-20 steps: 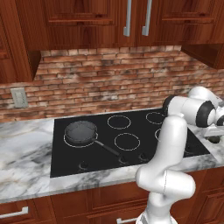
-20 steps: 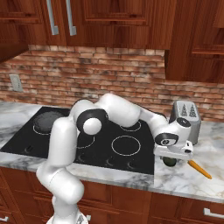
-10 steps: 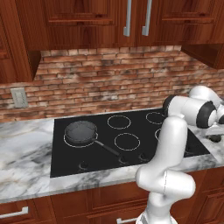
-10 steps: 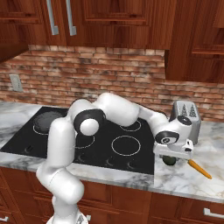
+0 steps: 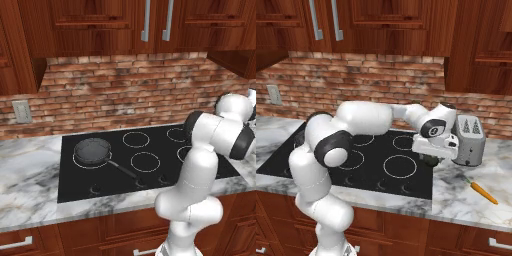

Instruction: Put the squash and carrot in the pan. Then turn on the front left burner and set the heat to medium.

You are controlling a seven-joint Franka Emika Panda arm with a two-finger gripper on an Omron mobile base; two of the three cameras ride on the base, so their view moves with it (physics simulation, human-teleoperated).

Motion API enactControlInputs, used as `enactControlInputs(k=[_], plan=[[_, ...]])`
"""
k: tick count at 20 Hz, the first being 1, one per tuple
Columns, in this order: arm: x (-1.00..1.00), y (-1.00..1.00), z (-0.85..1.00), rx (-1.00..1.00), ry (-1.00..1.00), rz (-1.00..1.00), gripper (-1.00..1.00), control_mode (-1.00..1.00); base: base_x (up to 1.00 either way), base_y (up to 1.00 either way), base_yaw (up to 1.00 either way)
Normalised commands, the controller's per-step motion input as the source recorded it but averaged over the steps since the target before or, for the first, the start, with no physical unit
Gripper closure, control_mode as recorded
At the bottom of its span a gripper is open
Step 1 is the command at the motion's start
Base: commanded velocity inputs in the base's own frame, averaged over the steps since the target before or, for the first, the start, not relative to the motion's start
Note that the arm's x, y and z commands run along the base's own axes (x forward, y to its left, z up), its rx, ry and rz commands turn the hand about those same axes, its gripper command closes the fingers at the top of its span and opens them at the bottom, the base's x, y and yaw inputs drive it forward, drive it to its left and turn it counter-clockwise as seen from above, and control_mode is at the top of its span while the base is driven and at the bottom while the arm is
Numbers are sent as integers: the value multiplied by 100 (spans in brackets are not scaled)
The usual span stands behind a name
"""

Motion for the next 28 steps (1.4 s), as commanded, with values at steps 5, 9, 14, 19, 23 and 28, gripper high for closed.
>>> enactControlInputs(k=[5, 9, 14, 19, 23, 28], plan=[[40, 100, 32, 0, 4, 0, 100, -100, 0, 0, 0], [45, 100, 3, 0, 0, 0, 100, -100, 0, 0, 0], [39, 100, 0, 0, 0, 0, 100, -100, 0, 0, 0], [37, 100, 0, 0, 0, 0, 100, -100, 0, 0, 0], [26, 100, 0, 0, 0, 0, 100, -100, 0, 0, 0], [24, 100, 0, 0, 0, 0, 100, -100, 0, 0, 0]])
